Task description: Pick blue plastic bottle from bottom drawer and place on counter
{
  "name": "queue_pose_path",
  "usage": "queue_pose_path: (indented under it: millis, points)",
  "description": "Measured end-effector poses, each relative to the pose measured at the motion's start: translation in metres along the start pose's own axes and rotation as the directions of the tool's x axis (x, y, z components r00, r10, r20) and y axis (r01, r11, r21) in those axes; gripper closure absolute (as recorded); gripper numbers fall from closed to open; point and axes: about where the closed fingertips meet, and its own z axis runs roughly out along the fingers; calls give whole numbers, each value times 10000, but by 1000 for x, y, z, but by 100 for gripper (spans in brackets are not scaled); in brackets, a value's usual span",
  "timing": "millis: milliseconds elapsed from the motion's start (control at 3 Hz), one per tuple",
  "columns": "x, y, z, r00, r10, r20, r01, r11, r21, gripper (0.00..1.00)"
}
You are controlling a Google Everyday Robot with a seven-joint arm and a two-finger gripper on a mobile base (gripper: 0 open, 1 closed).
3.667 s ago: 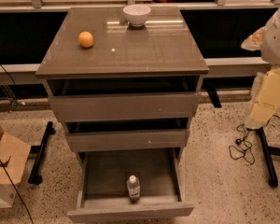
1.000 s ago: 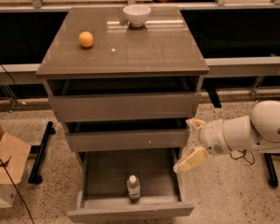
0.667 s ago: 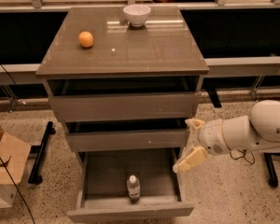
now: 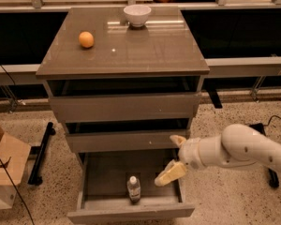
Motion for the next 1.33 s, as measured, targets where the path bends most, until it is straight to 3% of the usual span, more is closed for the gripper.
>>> queue_pose_path:
  millis: [333, 1000, 1333]
  points:
    - [40, 7, 64, 9986, 399, 359, -378, 9977, -557, 0]
    - [53, 9, 82, 9992, 391, 63, -386, 9973, -632, 0]
    - [77, 8, 115, 9991, 398, -128, -405, 9973, -611, 0]
